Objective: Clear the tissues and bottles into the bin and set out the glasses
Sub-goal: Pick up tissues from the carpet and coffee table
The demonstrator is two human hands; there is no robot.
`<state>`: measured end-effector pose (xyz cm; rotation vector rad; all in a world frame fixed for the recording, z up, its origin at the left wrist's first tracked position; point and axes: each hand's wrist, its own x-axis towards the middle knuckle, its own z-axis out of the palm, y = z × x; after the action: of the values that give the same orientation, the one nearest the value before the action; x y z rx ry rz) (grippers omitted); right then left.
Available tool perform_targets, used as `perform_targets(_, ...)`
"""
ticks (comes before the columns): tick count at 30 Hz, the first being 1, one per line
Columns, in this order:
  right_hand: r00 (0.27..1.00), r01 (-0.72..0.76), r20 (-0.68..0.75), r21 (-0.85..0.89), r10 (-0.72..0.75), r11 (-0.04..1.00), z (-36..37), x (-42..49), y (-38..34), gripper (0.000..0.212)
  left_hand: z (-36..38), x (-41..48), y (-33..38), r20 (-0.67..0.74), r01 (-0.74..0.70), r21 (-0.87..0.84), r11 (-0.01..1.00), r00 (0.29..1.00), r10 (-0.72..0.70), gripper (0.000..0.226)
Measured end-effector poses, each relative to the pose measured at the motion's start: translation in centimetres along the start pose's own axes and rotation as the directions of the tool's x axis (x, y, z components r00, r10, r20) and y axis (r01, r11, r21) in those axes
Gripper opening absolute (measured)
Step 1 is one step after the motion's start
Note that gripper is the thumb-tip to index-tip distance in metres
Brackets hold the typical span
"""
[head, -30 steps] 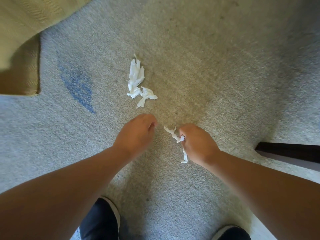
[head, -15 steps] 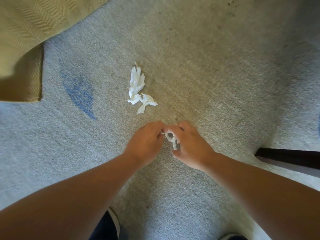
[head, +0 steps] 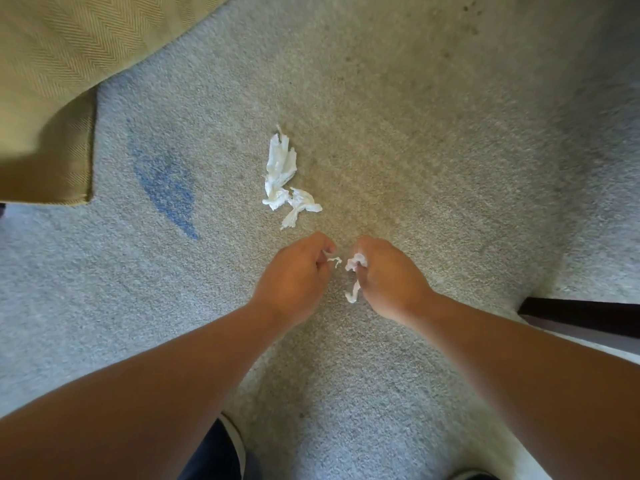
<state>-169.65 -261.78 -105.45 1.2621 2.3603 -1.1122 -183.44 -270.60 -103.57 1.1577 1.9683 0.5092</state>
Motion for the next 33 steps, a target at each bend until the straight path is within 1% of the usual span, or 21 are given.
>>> perform_targets(2, 0.998, -0.064, -0.005, 0.142, 0.066, 0.988, -0.8, 0.1, -0.1, 0.019, -0.2, 0.3, 0.6, -0.011, -0.001, -0.033, 0.999, 1.0, 0.001, 0.011)
perform_targets(4, 0.99, -0.139, 0.027, 0.317, 0.138, 0.938, -1.5, 0.2, -0.1, 0.023, -0.5, 0.5, 1.2, -0.027, 0.011, -0.07, 0.998, 1.0, -0.013, 0.011)
perform_targets(6, 0.975, -0.213, 0.049, 0.493, 0.218, 0.844, -2.2, 0.3, -0.3, 0.023, -0.7, 0.7, 2.0, -0.047, 0.035, -0.123, 0.992, 0.998, -0.041, 0.013)
perform_targets(9, 0.943, -0.302, 0.117, 0.694, 0.312, 0.654, -2.8, 0.4, -1.0, 0.022, -0.8, 0.9, 2.8, -0.069, 0.062, -0.218, 0.974, 0.995, -0.079, 0.013)
perform_targets(11, 0.938, -0.321, 0.185, 0.78, 0.292, 0.537, -3.0, 0.3, -1.4, 0.018, -0.7, 1.0, 3.2, -0.085, 0.052, -0.221, 0.974, 0.994, -0.072, 0.015)
perform_targets(12, 0.943, -0.319, 0.217, 0.806, 0.253, 0.498, -3.1, 0.2, -1.5, 0.018, -0.6, 1.0, 3.3, -0.091, 0.051, -0.221, 0.974, 0.993, -0.072, 0.016)
perform_targets(13, 0.948, -0.314, 0.242, 0.817, 0.207, 0.483, -3.2, 0.2, -1.6, 0.021, -0.5, 1.0, 3.4, -0.097, 0.055, -0.222, 0.973, 0.992, -0.078, 0.017)
perform_targets(14, 0.953, -0.304, 0.256, 0.816, 0.164, 0.493, -3.2, 0.1, -1.6, 0.023, -0.5, 1.1, 3.4, -0.101, 0.062, -0.221, 0.973, 0.991, -0.086, 0.018)
perform_targets(16, 0.965, -0.256, 0.241, 0.789, 0.102, 0.559, -3.2, -0.2, -1.8, 0.021, -0.3, 1.0, 3.4, -0.106, 0.077, -0.216, 0.973, 0.989, -0.102, 0.018)
perform_targets(18, 0.978, -0.203, 0.178, 0.726, 0.107, 0.657, -3.1, -0.3, -1.9, 0.013, -0.1, 1.0, 3.2, -0.097, 0.084, -0.212, 0.974, 0.99, -0.106, 0.015)
perform_targets(20, 0.987, -0.161, 0.095, 0.623, 0.13, 0.766, -3.0, -0.3, -2.0, 0.005, -0.1, 1.0, 3.1, -0.093, 0.062, -0.195, 0.979, 0.992, -0.081, 0.016)
perform_targets(22, 0.991, -0.125, 0.028, 0.54, 0.131, 0.832, -3.0, -0.2, -1.9, 0.01, -0.2, 0.9, 3.0, -0.106, 0.029, -0.176, 0.984, 0.993, -0.048, 0.017)
perform_targets(24, 0.99, -0.122, 0.001, 0.521, 0.142, 0.845, -3.1, 0.0, -1.8, 0.015, -0.5, 0.9, 2.5, -0.125, 0.025, -0.17, 0.985, 0.991, -0.047, 0.013)
perform_targets(27, 0.983, -0.156, 0.005, 0.555, 0.185, 0.817, -3.3, 0.1, -1.8, 0.02, -1.1, 1.2, 1.2, -0.156, 0.04, -0.153, 0.987, 0.986, -0.064, 0.013)
perform_targets(29, 0.979, -0.172, 0.01, 0.58, 0.205, 0.796, -3.5, 0.0, -1.8, 0.022, -1.6, 1.8, 0.0, -0.178, 0.08, -0.14, 0.987, 0.978, -0.104, 0.013)
perform_targets(31, 0.977, -0.179, 0.015, 0.587, 0.21, 0.789, -3.6, -0.1, -1.7, 0.027, -2.3, 2.5, -1.1, -0.207, 0.116, -0.097, 0.988, 0.969, -0.134, 0.012)
perform_targets(33, 0.975, -0.185, 0.003, 0.56, 0.221, 0.808, -3.8, -0.2, -1.6, 0.032, -3.0, 3.4, -1.9, -0.236, 0.112, -0.022, 0.993, 0.965, -0.114, 0.013)
